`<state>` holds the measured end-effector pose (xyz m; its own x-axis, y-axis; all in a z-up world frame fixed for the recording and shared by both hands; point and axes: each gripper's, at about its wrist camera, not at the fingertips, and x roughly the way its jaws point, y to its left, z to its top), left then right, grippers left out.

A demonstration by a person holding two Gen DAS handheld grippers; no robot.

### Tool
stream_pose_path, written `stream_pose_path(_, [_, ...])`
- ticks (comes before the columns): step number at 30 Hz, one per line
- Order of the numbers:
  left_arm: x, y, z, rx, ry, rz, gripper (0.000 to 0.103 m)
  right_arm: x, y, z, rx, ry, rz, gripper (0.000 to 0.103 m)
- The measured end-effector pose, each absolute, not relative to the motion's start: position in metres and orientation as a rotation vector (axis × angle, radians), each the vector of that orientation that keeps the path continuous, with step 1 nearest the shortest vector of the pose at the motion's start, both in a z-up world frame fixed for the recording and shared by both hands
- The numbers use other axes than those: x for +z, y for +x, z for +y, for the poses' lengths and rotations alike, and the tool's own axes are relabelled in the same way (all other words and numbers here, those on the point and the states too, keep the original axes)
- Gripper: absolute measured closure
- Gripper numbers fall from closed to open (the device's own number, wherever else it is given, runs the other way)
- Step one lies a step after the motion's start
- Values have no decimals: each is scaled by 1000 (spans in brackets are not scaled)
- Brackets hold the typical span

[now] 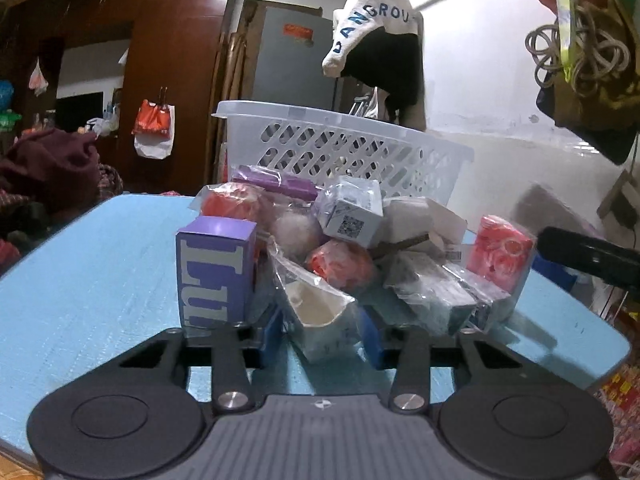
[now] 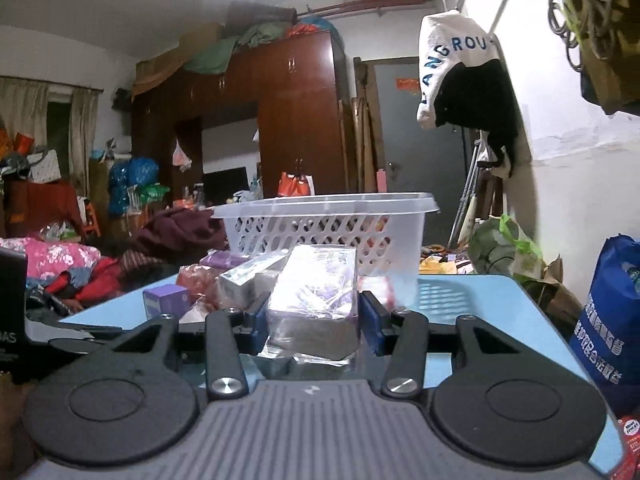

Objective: Organize objects
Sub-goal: 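Grasp the clear plastic bag with the left gripper while the right grasps the silver pack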

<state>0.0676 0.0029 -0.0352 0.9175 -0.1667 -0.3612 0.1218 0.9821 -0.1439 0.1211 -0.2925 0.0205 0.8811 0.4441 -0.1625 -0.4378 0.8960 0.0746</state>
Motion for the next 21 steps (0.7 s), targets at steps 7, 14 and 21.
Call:
stream_pose_path(7, [-28,41,14,-182,-141,284,58,22,121,-301,505,81,173,53])
stream_pose_path(14, [-19,34,23,-208,-148,225,58,20,122,-305,499,82,176,54])
stream_pose_path(21, [-12,32,36,-239,-156,187,58,21,123,-313,484,82,165,54])
